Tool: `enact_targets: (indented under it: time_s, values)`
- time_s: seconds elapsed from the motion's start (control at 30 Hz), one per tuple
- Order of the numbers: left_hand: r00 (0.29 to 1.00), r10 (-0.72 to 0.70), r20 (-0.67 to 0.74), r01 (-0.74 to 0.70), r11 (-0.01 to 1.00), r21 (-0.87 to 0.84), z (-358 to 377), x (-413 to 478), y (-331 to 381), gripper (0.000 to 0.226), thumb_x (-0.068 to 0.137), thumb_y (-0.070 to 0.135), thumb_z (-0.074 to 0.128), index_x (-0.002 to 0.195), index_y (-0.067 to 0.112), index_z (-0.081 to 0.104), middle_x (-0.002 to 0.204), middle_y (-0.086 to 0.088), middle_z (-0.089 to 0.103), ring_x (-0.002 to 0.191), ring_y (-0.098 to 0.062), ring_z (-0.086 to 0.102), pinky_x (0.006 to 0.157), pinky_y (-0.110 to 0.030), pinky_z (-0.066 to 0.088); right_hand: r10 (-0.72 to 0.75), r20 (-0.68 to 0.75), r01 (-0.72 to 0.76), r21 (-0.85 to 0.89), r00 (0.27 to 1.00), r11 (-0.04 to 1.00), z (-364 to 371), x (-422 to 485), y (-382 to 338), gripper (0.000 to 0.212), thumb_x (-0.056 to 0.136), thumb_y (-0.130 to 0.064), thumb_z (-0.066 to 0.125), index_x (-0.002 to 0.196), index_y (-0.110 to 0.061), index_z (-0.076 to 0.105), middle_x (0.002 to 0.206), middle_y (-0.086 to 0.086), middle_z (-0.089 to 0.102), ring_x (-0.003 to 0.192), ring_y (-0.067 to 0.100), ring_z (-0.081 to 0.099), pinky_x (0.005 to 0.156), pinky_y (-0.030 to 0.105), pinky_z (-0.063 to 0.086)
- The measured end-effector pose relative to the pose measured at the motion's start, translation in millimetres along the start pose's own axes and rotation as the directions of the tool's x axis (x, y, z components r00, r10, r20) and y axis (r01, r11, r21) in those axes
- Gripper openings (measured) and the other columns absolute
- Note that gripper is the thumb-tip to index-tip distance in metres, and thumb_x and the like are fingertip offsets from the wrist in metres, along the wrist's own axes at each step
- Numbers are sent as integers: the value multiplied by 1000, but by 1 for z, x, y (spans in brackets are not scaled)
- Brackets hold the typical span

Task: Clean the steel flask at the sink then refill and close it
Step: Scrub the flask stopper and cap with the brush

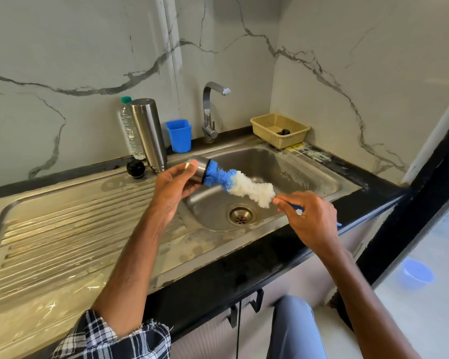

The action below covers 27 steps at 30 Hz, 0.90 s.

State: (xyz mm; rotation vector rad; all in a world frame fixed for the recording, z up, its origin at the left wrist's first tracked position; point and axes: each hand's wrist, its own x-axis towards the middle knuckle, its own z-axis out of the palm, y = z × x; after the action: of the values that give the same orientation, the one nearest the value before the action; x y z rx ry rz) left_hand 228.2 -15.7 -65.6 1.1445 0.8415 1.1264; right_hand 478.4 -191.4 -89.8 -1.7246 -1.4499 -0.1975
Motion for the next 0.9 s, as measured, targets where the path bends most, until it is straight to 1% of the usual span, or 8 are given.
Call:
enact_targets:
  time_s: [0.2,0.27,0.37,0.47,0.53,0.63,0.77,0.9]
  values:
    - [1000,-16,26,16,1000,9,0,-2,3,33,91,22,72,117,1,69,108,-13,76,101,-22,75,81,-29,62,-59,-95,59,-7,994,998,13,-1,0,16,88,-31,77,102,-24,79,93,-10,75,88,3,56,68,26,46]
    - [1000,-7,4,8,999,-43,-7,0,8,26,92,22,72,111,4,71,107,-12,77,100,-21,75,82,-29,62,-72,-141,72,-6,987,997,11,3,8,16,87,-28,79,103,-23,80,93,-9,75,90,5,56,69,32,50]
    - [995,-42,90,42,999,6,-6,-3,9,25,94,22,69,106,1,70,105,-12,77,100,-21,75,81,-28,61,-76,-187,76,-10,979,997,11,6,17,17,86,-24,80,103,-22,80,92,-9,75,93,9,57,76,43,50]
    - [994,-36,102,35,999,14,1,-5,9,21,93,21,70,104,3,71,104,-11,78,98,-19,75,80,-27,61,-119,-210,111,-45,970,993,10,8,18,18,84,-21,81,102,-21,80,93,-8,75,98,13,58,87,36,38]
    - [995,-36,97,37,999,-15,1,-6,11,23,89,21,73,104,4,72,103,-10,78,98,-19,76,82,-29,62,-47,-278,44,-18,959,999,6,12,20,19,83,-23,81,102,-22,79,96,-6,75,100,16,59,88,34,31]
    - [989,-65,129,60,997,39,1,-8,11,19,90,18,73,104,5,72,100,-9,79,96,-18,76,78,-27,62,-44,-309,38,-26,950,999,10,12,14,20,83,-24,81,103,-21,79,98,-4,75,101,17,58,90,38,31]
    - [995,-54,79,57,998,-35,-5,-6,16,21,88,16,74,105,4,72,103,-10,78,97,-19,76,80,-28,62,-40,-351,57,38,935,998,8,14,12,22,80,-19,83,101,-21,78,98,-14,68,100,13,55,91,49,33]
    - [992,-55,110,52,998,34,-2,-10,13,21,87,19,75,103,5,73,102,-10,78,97,-19,76,78,-27,61,-74,-330,92,41,941,995,12,12,8,22,80,-17,84,101,-23,78,100,-14,69,103,9,54,94,48,31]
